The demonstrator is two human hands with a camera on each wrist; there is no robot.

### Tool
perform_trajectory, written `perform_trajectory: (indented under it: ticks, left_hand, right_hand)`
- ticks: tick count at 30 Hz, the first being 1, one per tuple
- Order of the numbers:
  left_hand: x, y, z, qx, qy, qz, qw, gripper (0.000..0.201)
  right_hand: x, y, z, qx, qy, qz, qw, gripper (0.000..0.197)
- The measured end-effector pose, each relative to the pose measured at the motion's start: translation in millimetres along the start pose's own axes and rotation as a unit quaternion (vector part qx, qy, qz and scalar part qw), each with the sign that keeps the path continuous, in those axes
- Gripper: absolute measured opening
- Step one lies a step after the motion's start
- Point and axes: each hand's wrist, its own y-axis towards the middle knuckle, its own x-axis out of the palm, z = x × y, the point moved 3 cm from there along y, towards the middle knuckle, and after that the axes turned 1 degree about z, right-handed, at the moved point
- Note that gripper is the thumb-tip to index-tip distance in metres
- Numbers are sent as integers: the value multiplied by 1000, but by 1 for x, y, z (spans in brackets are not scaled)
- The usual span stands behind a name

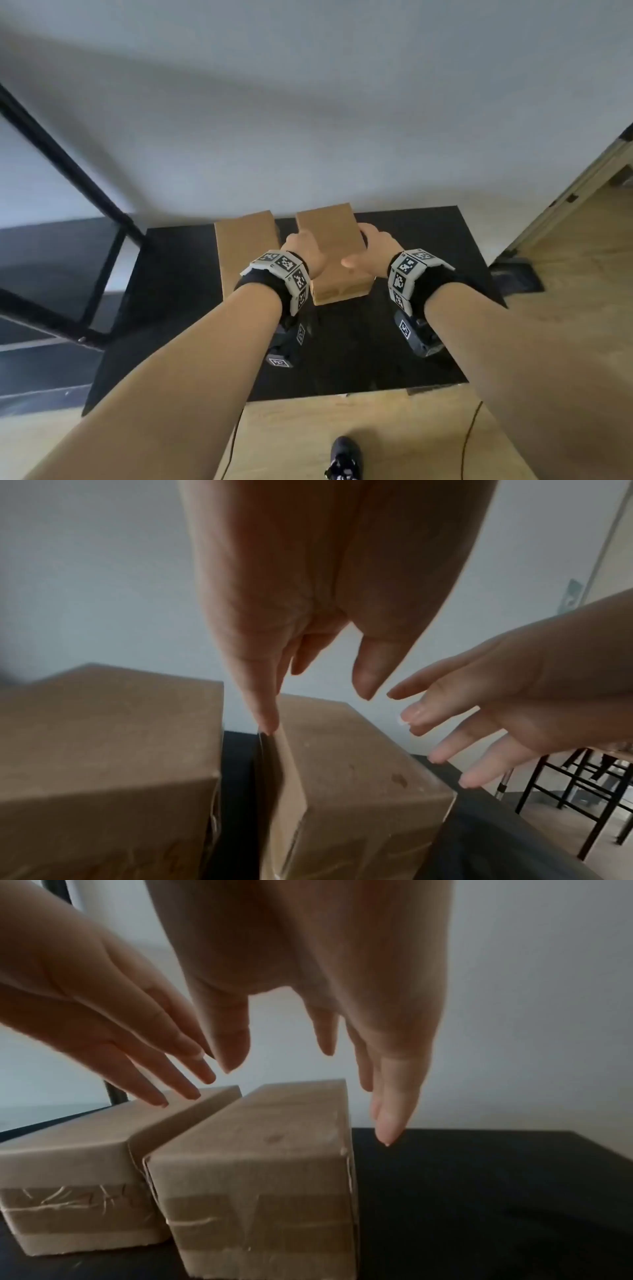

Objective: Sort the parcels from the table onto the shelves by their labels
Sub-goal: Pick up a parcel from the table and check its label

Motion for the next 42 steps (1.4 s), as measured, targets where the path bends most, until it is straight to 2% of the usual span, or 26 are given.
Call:
perform_trajectory:
  ticks: [1, 4, 8, 11, 16, 21, 25, 30, 34, 37, 40, 42]
  left_hand:
    - [5, 6, -3, -12, -13, 12, 1000, 45]
    - [14, 7, -4, -87, -80, -10, 993, 63]
    - [26, 9, -6, -126, -126, -38, 983, 69]
    - [31, 11, -8, -126, -134, -52, 982, 67]
    - [26, 3, -10, -102, -157, -20, 982, 66]
    - [0, -19, -1, -41, -172, 22, 984, 52]
    - [-33, -46, 11, 12, -174, 63, 983, 52]
    - [-86, -81, 17, 100, -179, 162, 965, 53]
    - [-126, -109, 18, 166, -212, 240, 933, 56]
    - [-153, -130, 18, 183, -252, 289, 905, 48]
    - [-173, -147, 19, 214, -329, 307, 867, 44]
    - [-185, -154, 23, 236, -341, 319, 853, 47]
  right_hand:
    - [3, 6, 3, 5, 7, -12, 1000, 71]
    - [14, 19, 14, 39, 53, -27, 997, 76]
    - [27, 28, 24, 40, 76, -24, 996, 69]
    - [33, 32, 29, 40, 87, -11, 995, 67]
    - [31, 25, 27, 29, 98, 14, 995, 63]
    - [14, 3, 13, -1, 118, 65, 991, 65]
    - [-11, -24, -10, -46, 128, 132, 982, 64]
    - [-43, -65, -51, -110, 149, 215, 959, 68]
    - [-63, -94, -81, -161, 179, 273, 931, 73]
    - [-74, -110, -98, -192, 229, 301, 906, 72]
    - [-83, -124, -111, -236, 273, 324, 875, 74]
    - [-91, -133, -119, -265, 289, 331, 858, 79]
